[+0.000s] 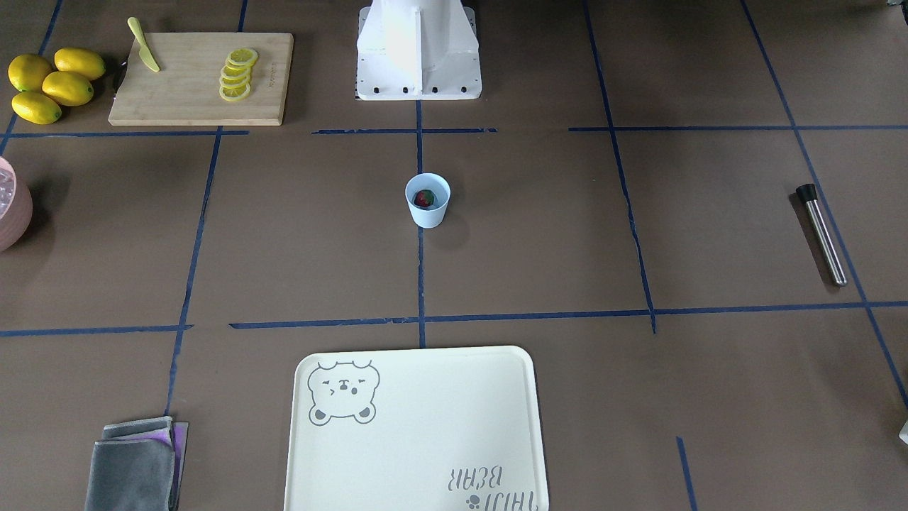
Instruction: Mash ice and strawberries in cup
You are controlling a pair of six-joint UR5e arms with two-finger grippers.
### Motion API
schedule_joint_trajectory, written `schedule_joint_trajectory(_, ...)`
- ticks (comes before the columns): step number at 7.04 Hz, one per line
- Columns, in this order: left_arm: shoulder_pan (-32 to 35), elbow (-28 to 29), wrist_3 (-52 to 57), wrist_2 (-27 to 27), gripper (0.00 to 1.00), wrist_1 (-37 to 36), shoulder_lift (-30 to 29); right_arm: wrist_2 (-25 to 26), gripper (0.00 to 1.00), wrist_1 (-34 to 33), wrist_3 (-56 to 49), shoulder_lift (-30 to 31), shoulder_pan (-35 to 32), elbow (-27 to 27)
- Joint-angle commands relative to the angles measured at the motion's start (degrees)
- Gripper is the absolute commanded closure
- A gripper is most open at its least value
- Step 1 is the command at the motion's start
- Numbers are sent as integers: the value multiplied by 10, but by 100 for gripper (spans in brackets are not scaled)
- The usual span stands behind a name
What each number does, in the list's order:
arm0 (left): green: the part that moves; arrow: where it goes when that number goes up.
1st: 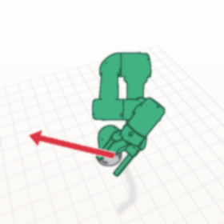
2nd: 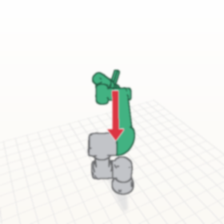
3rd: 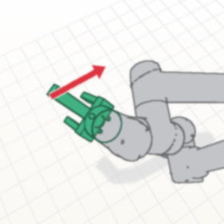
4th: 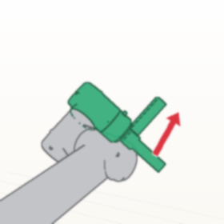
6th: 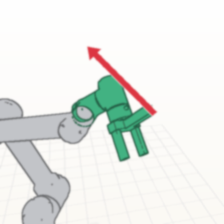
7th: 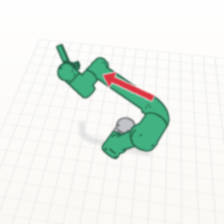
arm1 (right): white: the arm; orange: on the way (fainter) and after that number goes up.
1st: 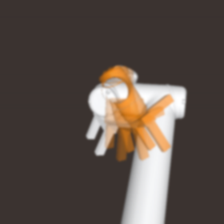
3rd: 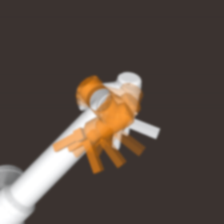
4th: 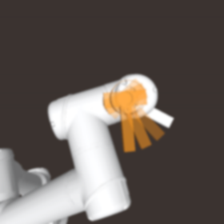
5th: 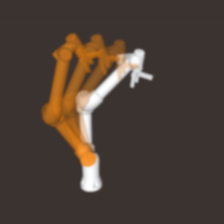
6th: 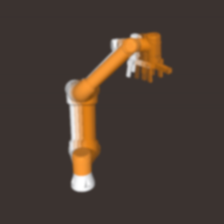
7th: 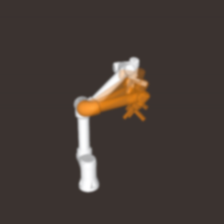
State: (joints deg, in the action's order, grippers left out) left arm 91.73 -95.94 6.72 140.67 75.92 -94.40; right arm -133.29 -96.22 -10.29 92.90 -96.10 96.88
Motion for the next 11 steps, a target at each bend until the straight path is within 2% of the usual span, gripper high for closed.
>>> schedule_joint_trajectory(1, -17, -7, -61, 3, 0, 29, 9, 0, 0, -20, -1, -1, -1, 3)
schedule_joint_trajectory(2, -22, -7, -64, -12, 0, 38, 11, 0, 0, -20, 2, 0, -1, 2)
schedule_joint_trajectory(4, -34, -1, -62, -98, 0, 69, 15, 1, 0, -15, 7, 5, 1, -1)
schedule_joint_trajectory(7, -33, -1, -58, -84, 0, 76, 48, 4, 0, -12, 5, 7, 4, -2)
schedule_joint_trajectory(9, -29, 3, -63, 4, 0, 77, 62, 5, 0, -12, -1, 5, 7, -2)
schedule_joint_trajectory(11, -23, -2, -63, 0, 0, 77, 62, 2, 0, -13, 2, 4, 7, -4)
